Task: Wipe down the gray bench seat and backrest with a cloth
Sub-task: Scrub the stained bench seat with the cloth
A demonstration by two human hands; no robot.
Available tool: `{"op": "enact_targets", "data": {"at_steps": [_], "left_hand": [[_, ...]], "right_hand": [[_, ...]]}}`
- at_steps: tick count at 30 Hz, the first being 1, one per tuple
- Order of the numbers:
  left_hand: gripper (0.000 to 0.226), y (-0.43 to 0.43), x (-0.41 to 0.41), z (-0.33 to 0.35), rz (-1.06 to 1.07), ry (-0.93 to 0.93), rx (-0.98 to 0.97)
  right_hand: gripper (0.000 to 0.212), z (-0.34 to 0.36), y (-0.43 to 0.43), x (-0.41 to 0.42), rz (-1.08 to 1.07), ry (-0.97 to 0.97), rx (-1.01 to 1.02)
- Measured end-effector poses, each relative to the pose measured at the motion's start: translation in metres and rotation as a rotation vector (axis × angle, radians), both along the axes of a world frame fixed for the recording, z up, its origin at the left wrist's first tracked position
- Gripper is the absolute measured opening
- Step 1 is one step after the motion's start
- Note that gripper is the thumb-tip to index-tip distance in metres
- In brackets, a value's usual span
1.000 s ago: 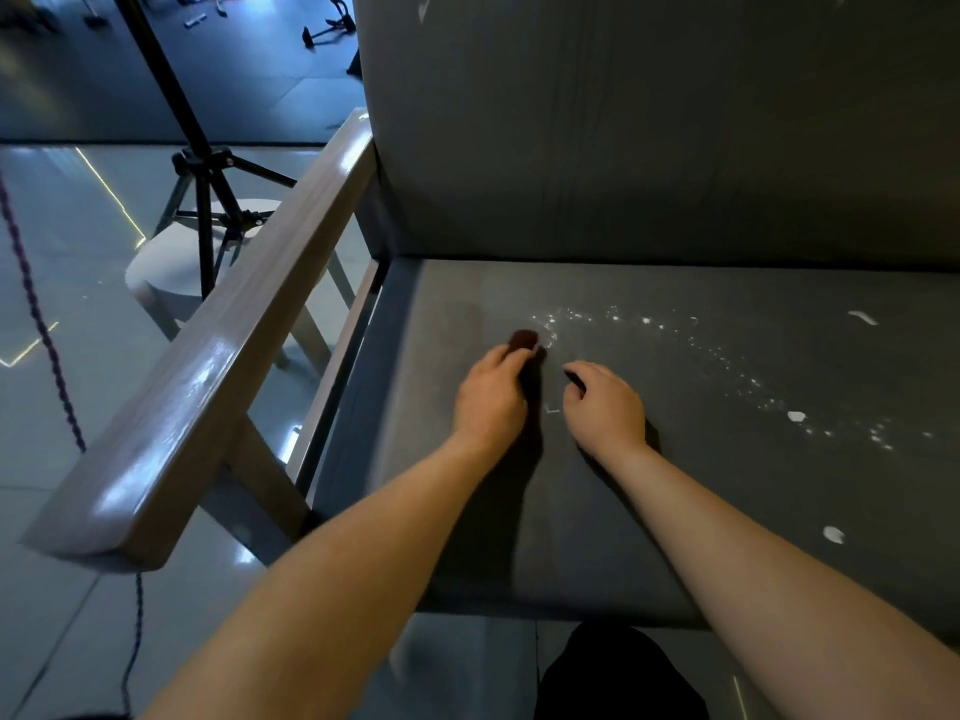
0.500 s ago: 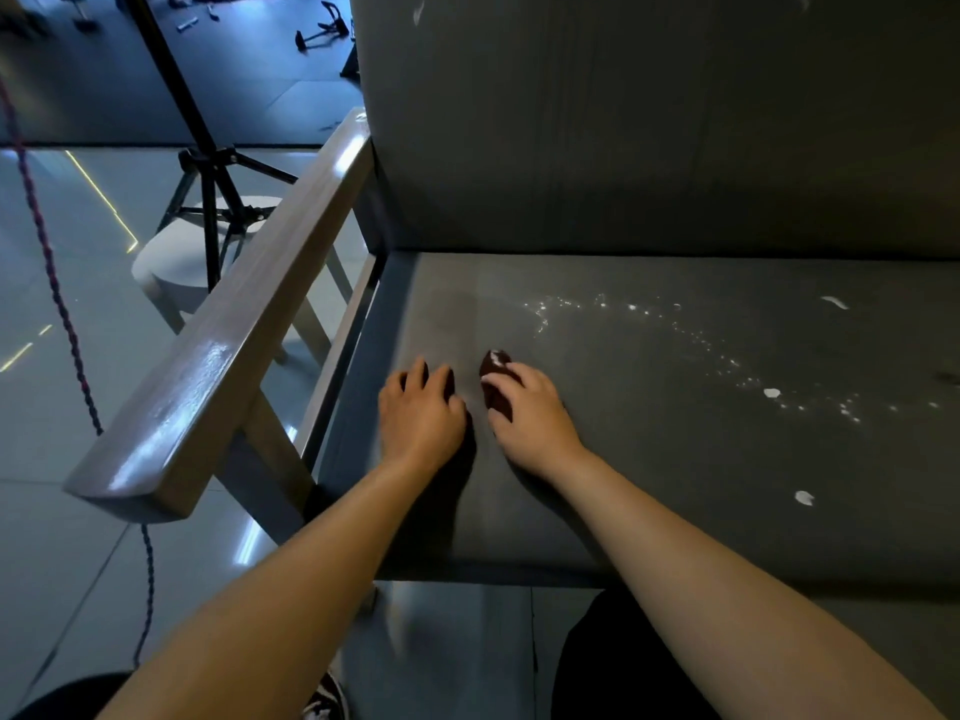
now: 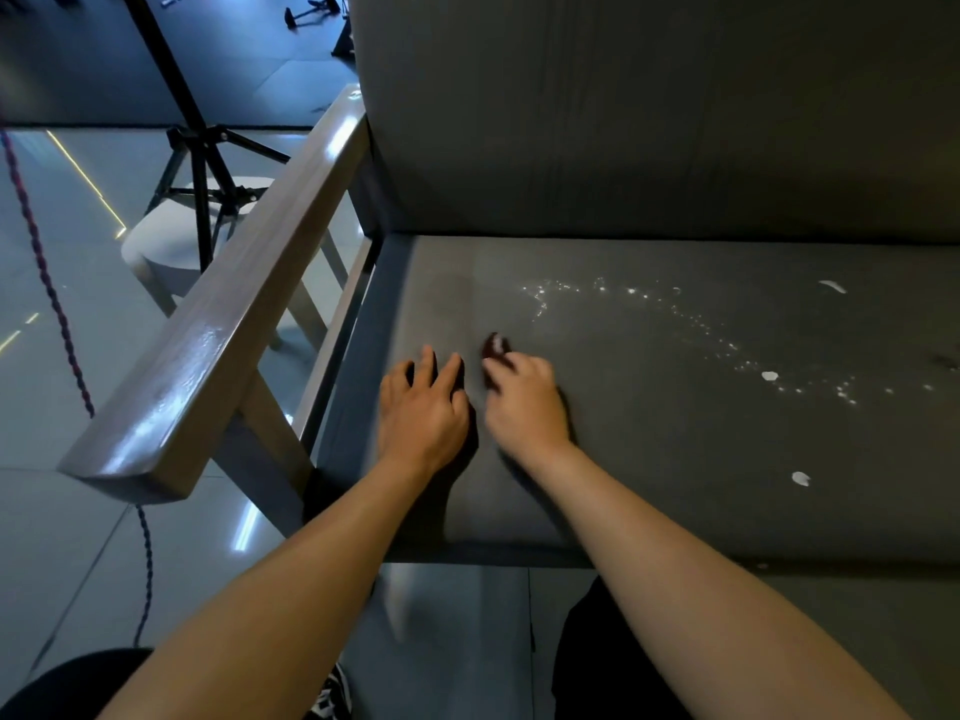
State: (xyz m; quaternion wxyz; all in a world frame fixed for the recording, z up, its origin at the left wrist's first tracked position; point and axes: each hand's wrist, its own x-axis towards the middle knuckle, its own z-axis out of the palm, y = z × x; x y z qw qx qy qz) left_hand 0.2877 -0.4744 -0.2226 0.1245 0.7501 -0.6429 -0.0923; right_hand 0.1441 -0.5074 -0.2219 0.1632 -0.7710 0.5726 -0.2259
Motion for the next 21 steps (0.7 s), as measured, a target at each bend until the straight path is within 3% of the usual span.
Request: {"op": "enact_targets", "data": {"at_steps": [4,8,10,14,17,21], "left_hand": [[0.055,0.003,0.002,0.000,-0.068,-0.040,-0.012],[0.055,0.003,0.002,-0.001,-0.127,-0.049,-0.009],[0.055,0.003,-0.002,-0.001,-0.143,-0.053,-0.005],[0.055,0.003,-0.020,0.002,-0.104,-0.030,0.009],[0.055,0.003,-0.025,0.002,-0.118,-0.022,0.009],[0.057,0.003,-0.023,0.002,-0.113,-0.004,0.040]], "right_hand": [[0.047,0.005,-0.006,-0.019,0.083,0.091,-0.027],[0.045,0.004,-0.029,-0.080,-0.255,0.145,0.016],[0.041,0.008,-0.019,-0.070,-0.321,0.116,0.022],[0.033,0.005,0.013,-0.030,-0.123,0.044,-0.028],[0.033,0.004,-0.001,-0.045,-0.069,0.159,-0.079],[0.038,0.008,-0.029,-0.062,-0.305,0.246,0.012]]}}
